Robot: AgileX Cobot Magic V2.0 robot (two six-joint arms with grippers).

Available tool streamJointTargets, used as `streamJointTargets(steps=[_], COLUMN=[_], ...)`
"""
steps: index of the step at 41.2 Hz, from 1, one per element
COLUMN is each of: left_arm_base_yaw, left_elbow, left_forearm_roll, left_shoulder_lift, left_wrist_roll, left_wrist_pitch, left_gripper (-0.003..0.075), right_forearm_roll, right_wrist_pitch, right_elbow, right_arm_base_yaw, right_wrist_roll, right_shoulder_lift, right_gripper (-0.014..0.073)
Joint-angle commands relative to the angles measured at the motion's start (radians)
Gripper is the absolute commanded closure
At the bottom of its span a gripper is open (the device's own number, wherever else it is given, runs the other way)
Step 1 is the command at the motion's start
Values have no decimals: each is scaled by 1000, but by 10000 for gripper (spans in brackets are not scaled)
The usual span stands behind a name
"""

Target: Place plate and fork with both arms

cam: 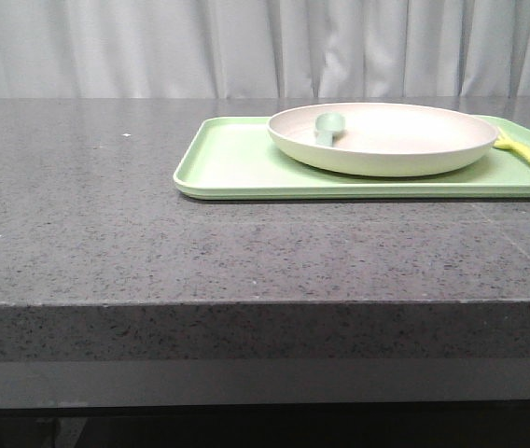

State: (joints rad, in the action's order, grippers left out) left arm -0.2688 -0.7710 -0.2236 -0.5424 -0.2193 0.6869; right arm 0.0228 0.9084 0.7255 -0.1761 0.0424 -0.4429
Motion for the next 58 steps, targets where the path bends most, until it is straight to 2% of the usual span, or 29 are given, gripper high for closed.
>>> streamJointTargets(steps=[1, 9, 18, 26, 29, 32, 58], left_arm_base_yaw=[78, 191, 239, 239, 239, 239, 199], left_elbow=[66, 367, 591, 699, 744, 783, 779], left_forearm_roll=[29, 63, 63, 52, 122, 233, 193], left_shoulder_lift=[86, 314, 496, 533, 533, 541, 571], left_wrist_roll=[13, 13, 13, 15, 78, 219, 241], left_wrist_pitch=[-161, -424, -550, -672, -741, -826, -729], left_gripper=[738, 738, 738, 738, 738, 738, 738], right_forearm_roll=[1, 1, 1, 1, 1, 1, 1], right_wrist_pitch=[-73, -70, -66, -66, -66, -66, -65], right_elbow=[24, 24, 24, 24, 24, 24, 24], right_arm_base_yaw=[-1, -1, -1, -1, -1, -1, -1], right_wrist_roll=[-1, -1, -1, -1, -1, -1, -1], right_shoulder_lift=[-6, -6, -6, -6, -6, -6, -6], right_gripper=[662, 662, 662, 662, 662, 662, 662])
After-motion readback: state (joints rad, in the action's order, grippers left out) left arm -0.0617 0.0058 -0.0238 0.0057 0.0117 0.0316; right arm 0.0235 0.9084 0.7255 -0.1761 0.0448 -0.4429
